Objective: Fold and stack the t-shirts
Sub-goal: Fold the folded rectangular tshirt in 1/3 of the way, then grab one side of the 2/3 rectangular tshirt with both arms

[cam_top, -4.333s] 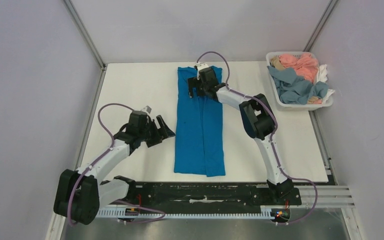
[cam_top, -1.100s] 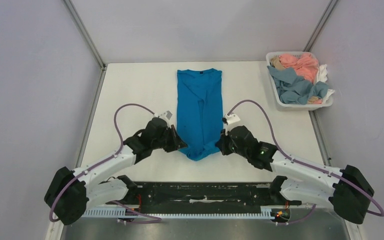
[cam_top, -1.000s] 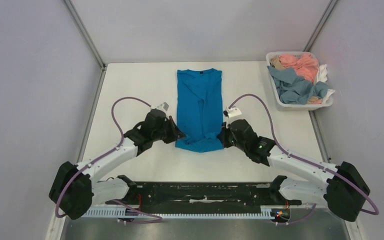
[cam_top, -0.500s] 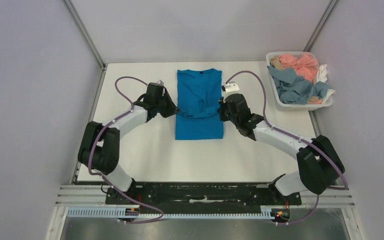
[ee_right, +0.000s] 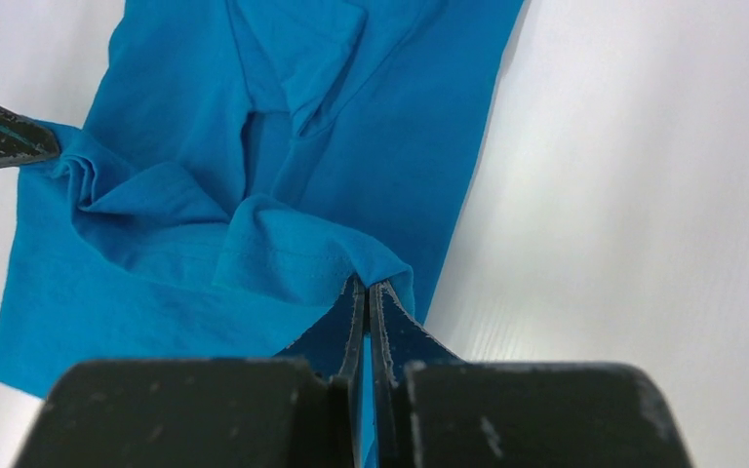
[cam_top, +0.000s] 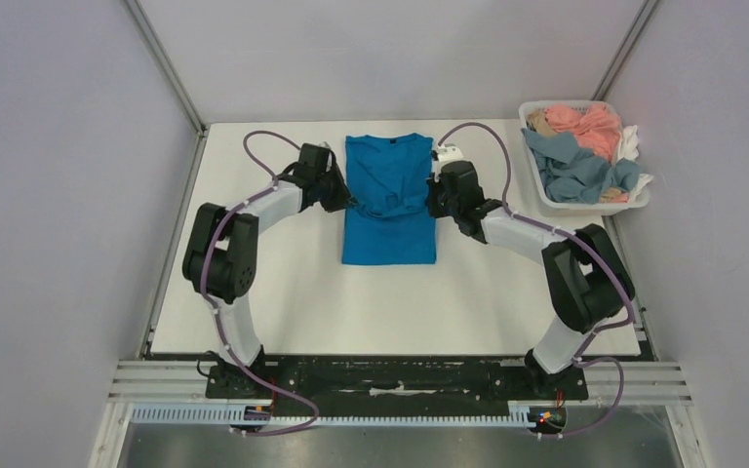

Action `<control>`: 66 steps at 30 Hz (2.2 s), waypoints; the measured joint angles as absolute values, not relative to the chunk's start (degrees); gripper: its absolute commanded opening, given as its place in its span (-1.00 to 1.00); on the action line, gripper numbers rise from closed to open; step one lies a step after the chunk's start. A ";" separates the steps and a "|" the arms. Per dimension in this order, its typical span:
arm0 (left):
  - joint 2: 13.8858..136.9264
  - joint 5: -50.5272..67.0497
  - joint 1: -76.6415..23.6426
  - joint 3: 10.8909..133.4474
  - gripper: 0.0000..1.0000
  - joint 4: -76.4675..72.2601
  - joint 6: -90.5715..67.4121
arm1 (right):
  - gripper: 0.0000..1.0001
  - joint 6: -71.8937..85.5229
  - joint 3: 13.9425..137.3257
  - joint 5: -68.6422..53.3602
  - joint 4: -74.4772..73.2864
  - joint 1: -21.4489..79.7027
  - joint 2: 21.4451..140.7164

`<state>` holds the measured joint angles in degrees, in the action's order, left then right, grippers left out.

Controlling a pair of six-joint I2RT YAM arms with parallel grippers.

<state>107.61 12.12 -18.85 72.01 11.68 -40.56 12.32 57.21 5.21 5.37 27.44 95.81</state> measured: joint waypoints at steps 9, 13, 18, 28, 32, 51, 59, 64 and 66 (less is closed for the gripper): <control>114.83 10.22 -18.00 80.47 0.22 16.29 -39.42 | -0.08 12.29 65.47 0.03 5.06 23.75 105.62; 114.69 8.84 -17.58 81.25 0.44 17.85 -39.29 | 0.73 12.40 67.57 -2.37 4.34 22.17 106.85; 111.24 7.40 -17.37 78.98 0.54 19.11 -39.24 | 0.96 11.73 66.41 -4.38 4.27 21.80 105.21; 95.59 9.43 -18.00 55.96 0.62 16.23 -39.44 | 0.96 17.76 39.27 -12.88 10.50 21.98 86.89; 95.37 12.36 -18.50 52.42 0.22 14.00 -40.16 | 0.96 21.19 33.69 -16.51 11.99 22.00 86.06; 95.81 16.05 -20.40 47.68 -0.15 8.19 -42.78 | 0.95 25.96 32.42 -19.40 14.52 22.02 85.80; 93.97 13.82 -20.78 46.48 -0.19 9.52 -43.00 | 0.77 25.98 32.12 -19.42 14.46 22.22 85.78; 93.12 13.23 -21.15 45.71 -0.29 10.07 -43.33 | 0.66 26.15 32.12 -19.44 14.31 22.55 86.02; 93.21 12.95 -21.26 45.69 -0.40 10.07 -43.77 | 0.59 26.13 32.14 -19.44 14.72 22.70 86.41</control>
